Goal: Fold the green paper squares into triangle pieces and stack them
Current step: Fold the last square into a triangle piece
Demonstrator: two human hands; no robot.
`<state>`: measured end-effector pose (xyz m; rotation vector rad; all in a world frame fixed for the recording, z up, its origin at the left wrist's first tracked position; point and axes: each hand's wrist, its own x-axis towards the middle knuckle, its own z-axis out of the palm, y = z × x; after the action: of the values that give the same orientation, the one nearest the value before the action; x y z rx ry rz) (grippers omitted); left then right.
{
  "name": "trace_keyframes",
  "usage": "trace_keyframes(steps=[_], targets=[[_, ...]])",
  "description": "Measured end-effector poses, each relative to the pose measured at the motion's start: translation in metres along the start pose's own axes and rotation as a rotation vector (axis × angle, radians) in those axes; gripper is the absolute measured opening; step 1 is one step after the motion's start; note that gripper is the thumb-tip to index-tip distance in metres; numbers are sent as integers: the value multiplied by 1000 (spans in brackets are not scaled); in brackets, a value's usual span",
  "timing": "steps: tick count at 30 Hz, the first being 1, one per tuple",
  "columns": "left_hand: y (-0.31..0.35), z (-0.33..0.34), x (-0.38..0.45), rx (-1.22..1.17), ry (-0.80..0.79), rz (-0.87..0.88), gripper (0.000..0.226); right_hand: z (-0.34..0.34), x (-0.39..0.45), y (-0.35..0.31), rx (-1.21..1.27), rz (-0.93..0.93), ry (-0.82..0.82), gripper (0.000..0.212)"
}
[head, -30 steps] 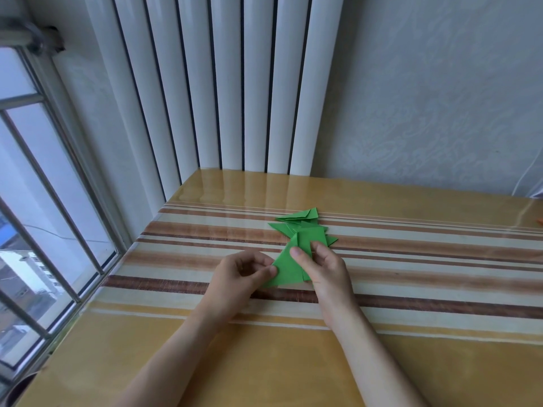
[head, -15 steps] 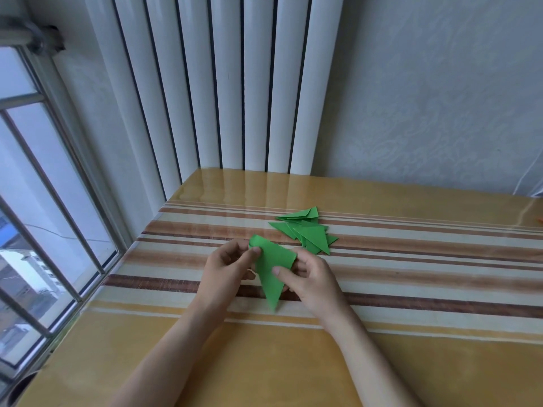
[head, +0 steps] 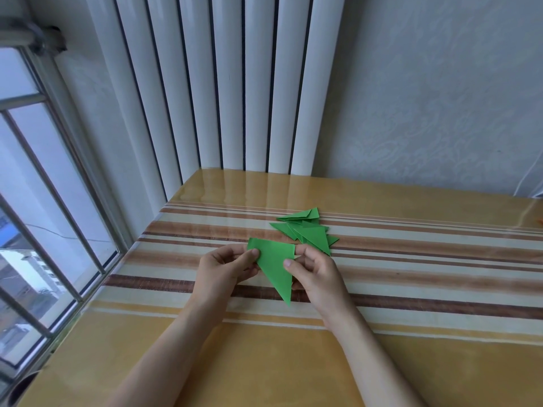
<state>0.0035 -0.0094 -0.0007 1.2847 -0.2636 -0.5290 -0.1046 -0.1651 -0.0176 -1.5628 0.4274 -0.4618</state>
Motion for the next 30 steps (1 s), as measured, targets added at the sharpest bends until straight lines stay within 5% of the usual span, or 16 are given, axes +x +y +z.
trace_keyframes(steps=[8, 20, 30], targets=[[1, 1, 0, -73, -38, -45, 13, 0, -5, -12, 68, -50, -41, 40], [7, 5, -1, -164, -55, -126, 25, 3, -8, -16, 46, -44, 27, 41], [-3, 0, 1, -87, -40, -102, 41, 3, -1, -2, -137, -227, 5, 40]])
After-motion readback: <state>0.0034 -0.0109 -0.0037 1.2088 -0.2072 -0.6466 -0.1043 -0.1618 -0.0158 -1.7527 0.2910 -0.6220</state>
